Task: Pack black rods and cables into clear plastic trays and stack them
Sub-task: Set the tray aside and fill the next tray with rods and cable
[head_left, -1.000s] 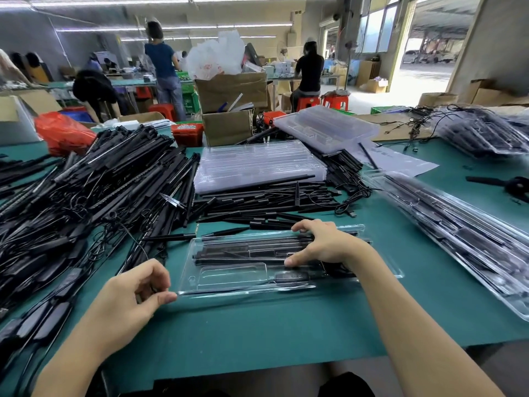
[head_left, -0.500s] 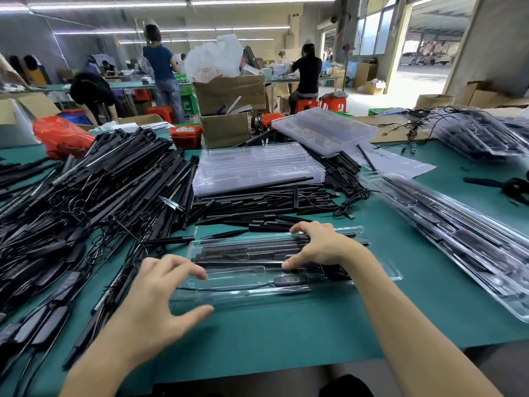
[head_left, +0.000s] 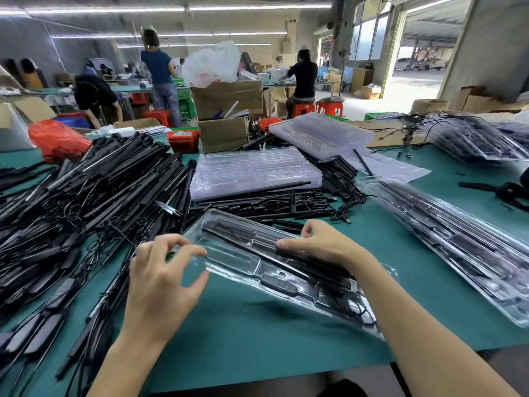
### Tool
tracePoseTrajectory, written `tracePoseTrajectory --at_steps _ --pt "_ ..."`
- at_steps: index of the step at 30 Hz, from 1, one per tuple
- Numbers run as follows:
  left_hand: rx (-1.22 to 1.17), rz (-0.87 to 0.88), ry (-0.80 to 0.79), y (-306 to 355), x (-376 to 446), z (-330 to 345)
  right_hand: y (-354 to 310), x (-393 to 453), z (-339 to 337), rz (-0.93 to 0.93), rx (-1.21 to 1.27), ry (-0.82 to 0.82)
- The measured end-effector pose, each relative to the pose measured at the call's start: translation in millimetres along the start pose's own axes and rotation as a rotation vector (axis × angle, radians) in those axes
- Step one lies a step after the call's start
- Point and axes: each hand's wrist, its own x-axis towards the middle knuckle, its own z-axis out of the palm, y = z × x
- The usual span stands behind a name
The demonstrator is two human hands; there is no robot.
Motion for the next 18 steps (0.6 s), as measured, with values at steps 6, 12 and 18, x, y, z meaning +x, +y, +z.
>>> tracePoseTrajectory --at_steps 6,12,18 --pt "-0.132 -0.459 0.134 28 2 5 4 5 3 0.047 0.110 0.183" --pt "-0.683 -0.744 -0.508 63 -3 6 6 8 -4 0.075 0.171 0.256" --pt "-1.114 -0.889 -0.576 104 13 36 1 8 2 0.107 0.203 0.291"
